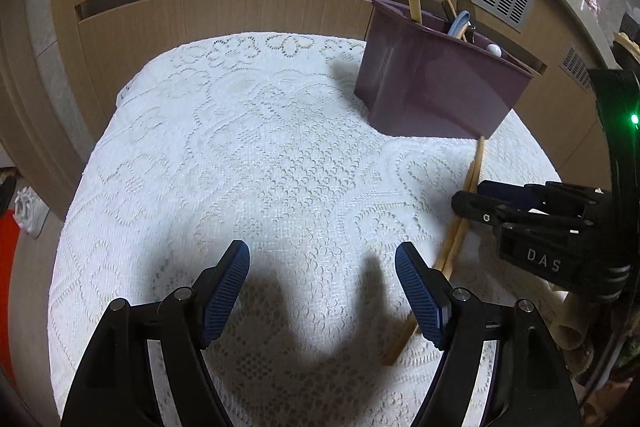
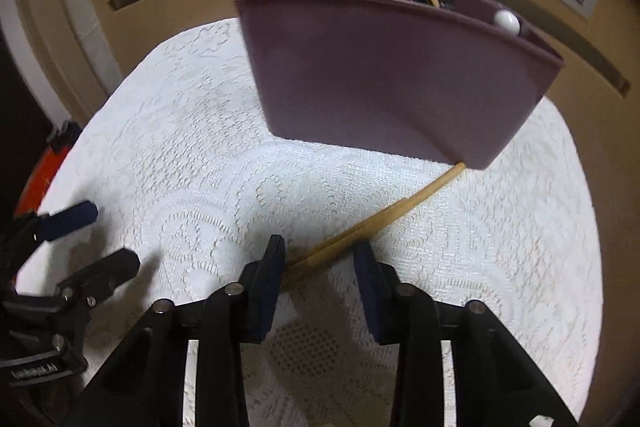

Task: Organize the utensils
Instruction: 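Move both tools toward the remaining wooden chopsticks on the table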

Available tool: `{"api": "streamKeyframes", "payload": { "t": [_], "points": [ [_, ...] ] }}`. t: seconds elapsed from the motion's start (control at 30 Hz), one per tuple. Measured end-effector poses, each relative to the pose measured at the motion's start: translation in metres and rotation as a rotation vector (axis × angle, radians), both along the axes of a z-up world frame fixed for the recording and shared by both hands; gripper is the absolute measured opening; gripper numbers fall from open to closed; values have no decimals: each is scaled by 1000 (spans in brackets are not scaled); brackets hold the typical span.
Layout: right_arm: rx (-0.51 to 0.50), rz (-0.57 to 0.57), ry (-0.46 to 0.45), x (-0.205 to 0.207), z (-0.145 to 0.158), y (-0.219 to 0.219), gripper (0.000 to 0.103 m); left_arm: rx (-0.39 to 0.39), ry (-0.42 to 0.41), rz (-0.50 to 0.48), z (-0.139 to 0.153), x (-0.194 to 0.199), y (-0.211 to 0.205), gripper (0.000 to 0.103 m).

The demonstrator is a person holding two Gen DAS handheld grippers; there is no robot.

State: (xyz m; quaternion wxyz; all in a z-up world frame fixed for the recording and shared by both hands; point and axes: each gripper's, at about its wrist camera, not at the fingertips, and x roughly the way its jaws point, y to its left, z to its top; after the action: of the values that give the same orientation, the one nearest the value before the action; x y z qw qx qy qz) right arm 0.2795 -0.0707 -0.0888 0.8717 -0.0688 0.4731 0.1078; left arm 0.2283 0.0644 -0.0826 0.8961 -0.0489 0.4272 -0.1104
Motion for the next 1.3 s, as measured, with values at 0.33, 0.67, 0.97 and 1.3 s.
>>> {"api": "streamKeyframes", "payload": {
  "t": [0.33,0.67,0.97,1.3],
  "points": [
    [-84,30,4,-30,0,-51,8,24,-4,-64,5,-2,-25,76],
    [61,-49,38,-33,4,-91,14,100,-4,-121,5,0,-61,76],
    [110,-83,49,-4,1,-40,43,179,-36,-67,7,-7,-44,76],
    [-75,28,7,-7,-2,-12,40,137,-20,-30,3,-6,-21,76]
  ]
}}
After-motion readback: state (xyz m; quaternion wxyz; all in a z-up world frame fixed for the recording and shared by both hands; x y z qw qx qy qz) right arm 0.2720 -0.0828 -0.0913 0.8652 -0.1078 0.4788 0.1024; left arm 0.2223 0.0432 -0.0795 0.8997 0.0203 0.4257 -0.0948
